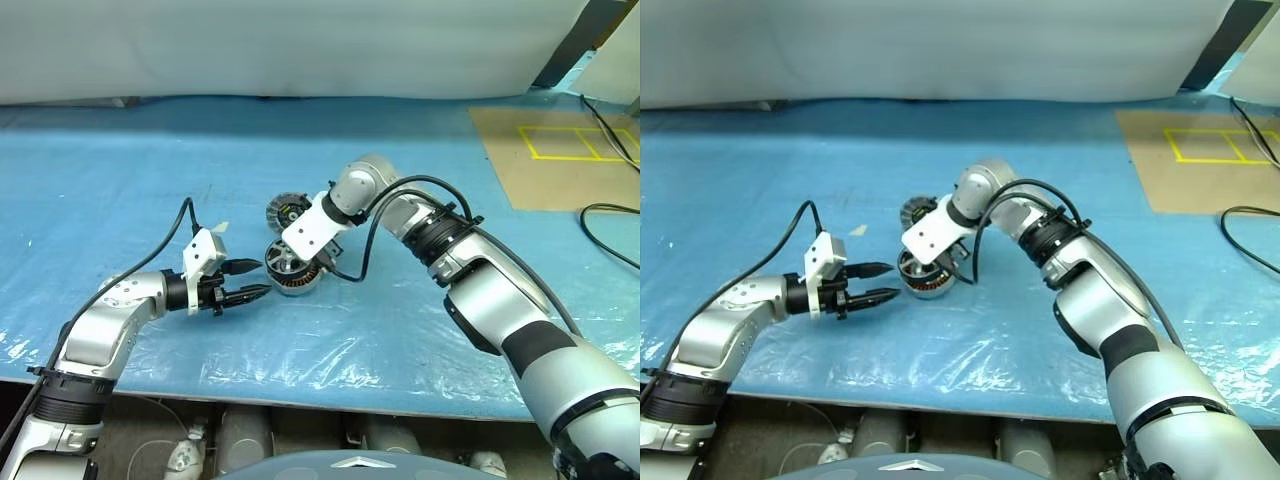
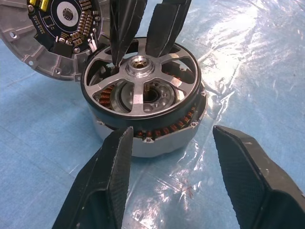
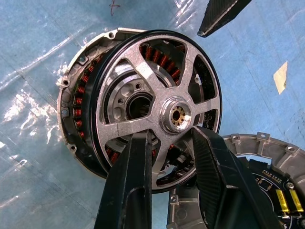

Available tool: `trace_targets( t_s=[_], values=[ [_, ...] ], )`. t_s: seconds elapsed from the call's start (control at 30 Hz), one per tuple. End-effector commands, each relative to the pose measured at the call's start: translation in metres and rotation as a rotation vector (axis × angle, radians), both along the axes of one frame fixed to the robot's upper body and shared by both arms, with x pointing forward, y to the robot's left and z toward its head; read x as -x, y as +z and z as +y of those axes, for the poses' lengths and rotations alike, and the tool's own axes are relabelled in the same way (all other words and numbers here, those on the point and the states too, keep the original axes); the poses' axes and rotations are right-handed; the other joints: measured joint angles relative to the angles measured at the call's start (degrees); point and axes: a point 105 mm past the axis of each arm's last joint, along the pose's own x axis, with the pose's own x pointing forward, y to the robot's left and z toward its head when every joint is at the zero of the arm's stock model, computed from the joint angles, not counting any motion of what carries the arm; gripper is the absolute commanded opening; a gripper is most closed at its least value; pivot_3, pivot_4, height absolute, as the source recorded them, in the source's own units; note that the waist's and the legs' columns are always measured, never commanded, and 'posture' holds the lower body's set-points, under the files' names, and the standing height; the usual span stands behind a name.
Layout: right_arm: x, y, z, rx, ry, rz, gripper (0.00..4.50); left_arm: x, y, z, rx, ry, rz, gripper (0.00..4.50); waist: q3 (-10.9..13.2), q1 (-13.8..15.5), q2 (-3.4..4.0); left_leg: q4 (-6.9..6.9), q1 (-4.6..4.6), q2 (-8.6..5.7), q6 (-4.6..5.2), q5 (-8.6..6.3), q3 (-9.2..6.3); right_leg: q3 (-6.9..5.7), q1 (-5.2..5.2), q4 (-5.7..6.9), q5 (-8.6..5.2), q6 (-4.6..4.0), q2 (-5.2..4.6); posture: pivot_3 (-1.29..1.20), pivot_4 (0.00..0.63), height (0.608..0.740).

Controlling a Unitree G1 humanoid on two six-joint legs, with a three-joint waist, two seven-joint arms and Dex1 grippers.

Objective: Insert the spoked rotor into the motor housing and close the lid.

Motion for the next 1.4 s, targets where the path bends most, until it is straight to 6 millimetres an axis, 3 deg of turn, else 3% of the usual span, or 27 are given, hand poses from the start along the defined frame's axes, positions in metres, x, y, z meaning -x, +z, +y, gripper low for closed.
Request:
trace_targets(
  t_s=[0.03,0.2,0.37,0.57,0.77,0.87,1.0,1.1,1.3,1.4],
  values=[
    [0.003,0.009,0.002,-0.008,0.036,-0.032,0.89,0.003,0.007,-0.002,0.006,-0.019,-0.022,2.78,0.00,0.01,0.00,0.00,0.00,0.00,0.00,0.00,0.00,0.00,0.00,0.00,0.00,0.00,0.00,0.00,0.150,0.740],
    [0.005,0.007,0.002,-0.003,0.071,-0.052,0.89,0.001,0.007,-0.002,0.006,-0.018,-0.023,2.78,0.00,0.00,0.00,0.00,0.00,0.00,0.00,0.00,0.00,0.00,0.00,0.00,0.00,0.00,0.00,0.00,0.150,0.740],
    [0.005,0.012,0.007,-0.032,0.033,-0.023,2.46,0.001,0.007,-0.002,0.006,-0.016,-0.021,2.78,0.00,-0.01,0.00,0.00,0.00,0.00,0.01,0.00,0.00,0.00,0.00,0.00,0.00,0.00,0.00,0.00,0.150,0.740],
    [0.005,0.025,0.009,-0.061,0.027,-0.025,2.46,0.001,0.007,-0.001,0.003,-0.016,-0.015,2.78,0.00,0.00,0.00,0.00,0.00,0.00,0.01,0.00,0.00,0.00,0.00,0.00,0.00,0.00,0.00,0.00,0.150,0.740],
    [0.019,0.071,0.016,-0.235,-0.011,0.109,2.46,0.003,0.009,-0.001,0.019,-0.011,-0.016,2.78,0.01,0.06,-0.01,0.00,0.00,0.00,0.03,-0.01,0.00,0.00,0.00,0.00,0.00,0.00,0.01,0.00,0.150,0.740],
    [0.026,0.081,0.017,-0.324,-0.079,0.187,2.46,0.005,0.011,-0.003,0.035,-0.007,-0.014,2.78,0.01,0.00,-0.01,-0.02,0.05,0.01,0.03,-0.02,0.00,0.01,0.01,0.00,0.00,0.00,0.02,0.00,0.150,0.740],
    [0.031,0.064,0.004,-0.385,-0.256,0.292,1.24,0.006,0.017,-0.005,0.078,0.009,-0.014,2.78,-0.03,0.56,-0.07,-0.09,0.11,0.00,-0.03,0.00,-0.01,0.00,0.14,-0.08,0.00,0.00,0.01,0.00,0.150,0.740],
    [0.030,0.067,-0.002,-0.523,-0.467,0.487,0.19,0.006,0.024,-0.004,0.121,0.030,-0.008,2.78,0.01,0.61,-0.07,-0.09,0.09,-0.04,-0.15,0.02,-0.01,0.01,0.09,-0.08,0.00,0.01,0.01,0.00,0.150,0.740],
    [0.041,0.056,-0.007,-0.717,-0.691,0.874,0.05,0.011,0.022,-0.005,0.127,0.028,0.025,2.78,0.00,0.61,-0.07,-0.13,0.27,-0.03,-0.35,-0.01,0.00,0.09,0.16,-0.07,0.00,0.01,0.03,0.00,0.150,0.740],
    [0.034,0.037,-0.011,-0.734,-0.767,0.889,0.05,0.010,0.024,-0.006,0.125,0.023,0.024,2.78,0.01,0.66,-0.07,-0.17,0.26,-0.04,-0.37,0.00,0.02,0.12,0.12,-0.07,0.00,0.02,0.03,0.00,0.150,0.740]
  ],
)
